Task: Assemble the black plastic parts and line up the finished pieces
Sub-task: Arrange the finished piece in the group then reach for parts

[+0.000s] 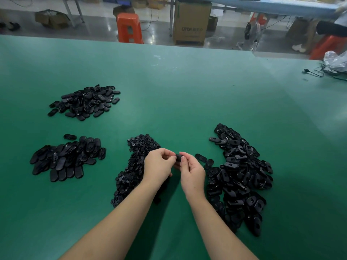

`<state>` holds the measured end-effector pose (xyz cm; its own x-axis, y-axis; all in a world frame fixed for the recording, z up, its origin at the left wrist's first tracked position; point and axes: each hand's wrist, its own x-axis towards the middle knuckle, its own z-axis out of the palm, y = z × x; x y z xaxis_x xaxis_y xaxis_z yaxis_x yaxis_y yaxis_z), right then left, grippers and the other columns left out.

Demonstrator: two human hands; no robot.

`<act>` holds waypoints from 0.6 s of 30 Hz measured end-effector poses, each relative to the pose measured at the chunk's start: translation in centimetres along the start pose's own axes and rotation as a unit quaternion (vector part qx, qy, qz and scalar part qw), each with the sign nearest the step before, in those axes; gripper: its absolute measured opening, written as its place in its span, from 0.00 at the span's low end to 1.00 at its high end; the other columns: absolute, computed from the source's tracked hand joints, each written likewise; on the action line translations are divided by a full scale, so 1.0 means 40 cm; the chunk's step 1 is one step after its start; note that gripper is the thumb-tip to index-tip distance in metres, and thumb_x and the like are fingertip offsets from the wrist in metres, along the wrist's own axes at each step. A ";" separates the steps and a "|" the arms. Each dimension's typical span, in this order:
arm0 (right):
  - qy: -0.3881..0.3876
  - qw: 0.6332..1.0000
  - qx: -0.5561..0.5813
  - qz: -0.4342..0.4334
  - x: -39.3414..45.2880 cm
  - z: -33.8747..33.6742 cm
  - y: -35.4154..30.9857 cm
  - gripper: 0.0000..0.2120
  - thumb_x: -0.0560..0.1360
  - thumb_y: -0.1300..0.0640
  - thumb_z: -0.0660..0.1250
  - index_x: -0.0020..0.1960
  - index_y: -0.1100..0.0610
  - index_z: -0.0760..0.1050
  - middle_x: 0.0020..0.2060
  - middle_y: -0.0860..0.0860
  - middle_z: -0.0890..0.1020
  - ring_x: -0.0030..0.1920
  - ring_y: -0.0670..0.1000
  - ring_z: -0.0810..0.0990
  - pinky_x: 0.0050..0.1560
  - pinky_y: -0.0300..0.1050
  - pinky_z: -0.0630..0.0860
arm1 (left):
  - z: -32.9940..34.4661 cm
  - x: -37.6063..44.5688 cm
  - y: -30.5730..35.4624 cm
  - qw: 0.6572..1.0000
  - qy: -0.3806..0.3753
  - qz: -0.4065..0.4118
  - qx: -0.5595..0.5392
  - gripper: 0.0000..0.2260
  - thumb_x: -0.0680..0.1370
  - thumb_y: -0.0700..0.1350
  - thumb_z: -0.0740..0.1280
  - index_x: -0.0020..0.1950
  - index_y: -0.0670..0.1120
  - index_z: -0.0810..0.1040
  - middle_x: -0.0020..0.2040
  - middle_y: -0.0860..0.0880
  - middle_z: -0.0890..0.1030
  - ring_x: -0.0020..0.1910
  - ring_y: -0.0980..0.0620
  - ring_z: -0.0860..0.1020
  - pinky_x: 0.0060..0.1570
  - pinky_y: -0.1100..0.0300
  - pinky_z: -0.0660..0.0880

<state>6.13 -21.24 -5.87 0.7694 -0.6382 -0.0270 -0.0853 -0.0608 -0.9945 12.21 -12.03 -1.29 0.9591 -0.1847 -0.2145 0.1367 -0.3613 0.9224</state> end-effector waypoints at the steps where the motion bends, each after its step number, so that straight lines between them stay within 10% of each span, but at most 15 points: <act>1: 0.000 1.000 -0.004 -0.002 -0.001 0.000 -0.001 0.12 0.83 0.60 0.63 0.53 0.44 0.81 0.47 0.45 0.88 0.49 0.46 0.87 0.57 0.55 0.83 | 0.003 0.000 0.002 1.000 -0.001 0.002 0.008 0.04 0.76 0.41 0.72 0.42 0.49 0.82 0.35 0.53 0.85 0.19 0.52 0.76 0.22 0.64 0.70; 18: 0.008 1.000 0.007 0.007 -0.001 -0.005 -0.009 0.11 0.84 0.61 0.60 0.51 0.48 0.79 0.41 0.43 0.86 0.44 0.45 0.86 0.52 0.52 0.84 | -0.007 0.010 0.022 0.997 -0.039 0.033 0.062 0.02 0.75 0.41 0.75 0.44 0.45 0.84 0.38 0.49 0.84 0.26 0.52 0.81 0.25 0.60 0.77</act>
<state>5.99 -21.36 -5.50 0.7580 -0.6511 -0.0391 -0.0875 -0.0421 -0.9953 12.78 -12.16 -0.48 0.9419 -0.2808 -0.1844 0.0386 -0.4549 0.8897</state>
